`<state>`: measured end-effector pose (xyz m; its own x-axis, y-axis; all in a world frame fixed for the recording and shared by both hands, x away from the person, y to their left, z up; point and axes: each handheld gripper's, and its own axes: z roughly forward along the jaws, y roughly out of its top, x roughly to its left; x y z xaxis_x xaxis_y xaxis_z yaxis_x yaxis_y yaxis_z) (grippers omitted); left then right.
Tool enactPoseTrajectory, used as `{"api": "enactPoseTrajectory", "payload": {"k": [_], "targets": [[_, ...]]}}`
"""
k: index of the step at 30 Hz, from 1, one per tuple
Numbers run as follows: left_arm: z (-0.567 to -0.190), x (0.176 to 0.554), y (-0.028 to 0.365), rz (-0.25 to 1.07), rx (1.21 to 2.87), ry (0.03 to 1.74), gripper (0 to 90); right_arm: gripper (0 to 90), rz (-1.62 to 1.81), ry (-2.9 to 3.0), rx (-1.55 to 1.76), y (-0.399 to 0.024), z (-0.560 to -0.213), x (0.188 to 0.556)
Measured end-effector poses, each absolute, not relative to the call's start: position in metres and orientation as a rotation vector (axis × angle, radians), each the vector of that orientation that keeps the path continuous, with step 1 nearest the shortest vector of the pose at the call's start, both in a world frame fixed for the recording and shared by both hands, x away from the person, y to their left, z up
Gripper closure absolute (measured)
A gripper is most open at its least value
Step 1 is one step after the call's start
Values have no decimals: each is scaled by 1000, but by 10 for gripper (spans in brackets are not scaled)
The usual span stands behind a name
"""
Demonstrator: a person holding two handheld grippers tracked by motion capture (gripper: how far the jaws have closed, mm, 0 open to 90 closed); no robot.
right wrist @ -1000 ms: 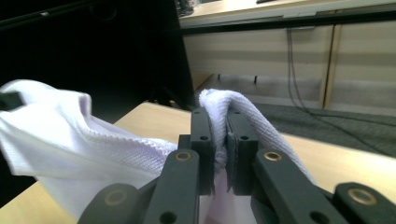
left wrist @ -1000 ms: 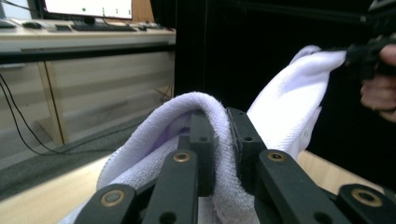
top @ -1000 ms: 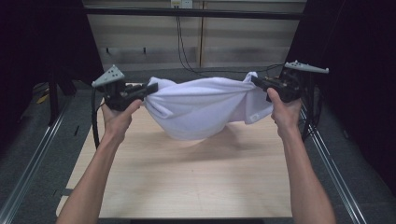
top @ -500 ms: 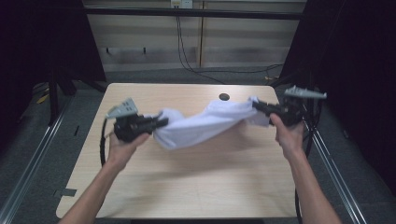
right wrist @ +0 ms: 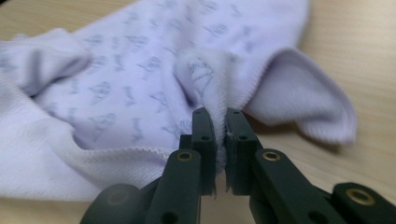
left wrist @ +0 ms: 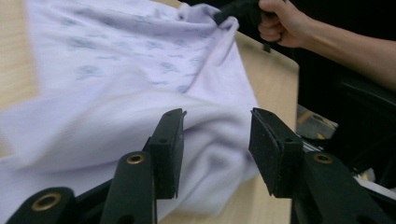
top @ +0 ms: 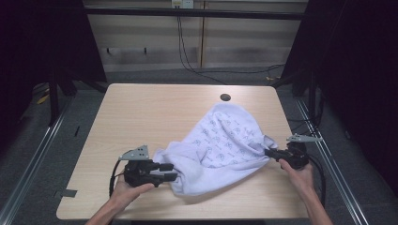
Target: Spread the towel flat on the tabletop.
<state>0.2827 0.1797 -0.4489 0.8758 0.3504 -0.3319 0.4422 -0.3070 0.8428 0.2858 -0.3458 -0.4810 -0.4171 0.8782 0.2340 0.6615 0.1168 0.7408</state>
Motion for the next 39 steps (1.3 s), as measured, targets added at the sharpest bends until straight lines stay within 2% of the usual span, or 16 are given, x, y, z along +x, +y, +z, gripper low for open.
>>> {"api": "enactPoseTrajectory", "payload": {"k": [1,4,6,11,12,16,18,19,20,25,30,33,35,36,38,39], "targets": [[-450,285,184,-93,1912,615,535,781,1158,2114,1549,-349,-482,286],[-461,298,200,-56,1924,700,502,550,1133,2040,1564,-355,-477,279],[-471,307,202,-58,1947,745,455,492,1176,1998,1546,-357,-466,269],[-489,317,191,-143,2006,766,422,484,1223,2063,1404,-331,-451,249],[-490,315,186,-137,2041,751,460,485,1243,2097,1369,-319,-450,247],[-497,301,168,-115,2165,669,768,499,1296,2235,1231,-269,-451,248],[-499,296,161,-99,2190,640,885,516,1340,2290,1181,-245,-451,250],[-500,296,159,-118,2193,631,900,519,1351,2321,1147,-234,-450,252],[-501,298,159,-128,2186,644,900,528,1422,2366,1116,-213,-450,258],[-503,304,168,-129,2166,682,888,523,1491,2444,1010,-168,-449,273],[-505,309,177,-110,2143,713,776,411,1480,2566,888,-99,-456,304],[-505,309,177,-91,2157,703,776,401,1461,2604,869,-80,-462,313],[-504,307,175,-71,2171,692,775,425,1380,2634,857,-63,-468,320],[-504,307,175,-68,2173,693,776,482,1372,2656,859,-60,-470,322],[-503,305,175,-62,2176,697,775,821,1336,2657,859,-61,-473,320],[-503,303,175,-54,2183,688,774,834,1356,2625,877,-66,-470,317]]}}
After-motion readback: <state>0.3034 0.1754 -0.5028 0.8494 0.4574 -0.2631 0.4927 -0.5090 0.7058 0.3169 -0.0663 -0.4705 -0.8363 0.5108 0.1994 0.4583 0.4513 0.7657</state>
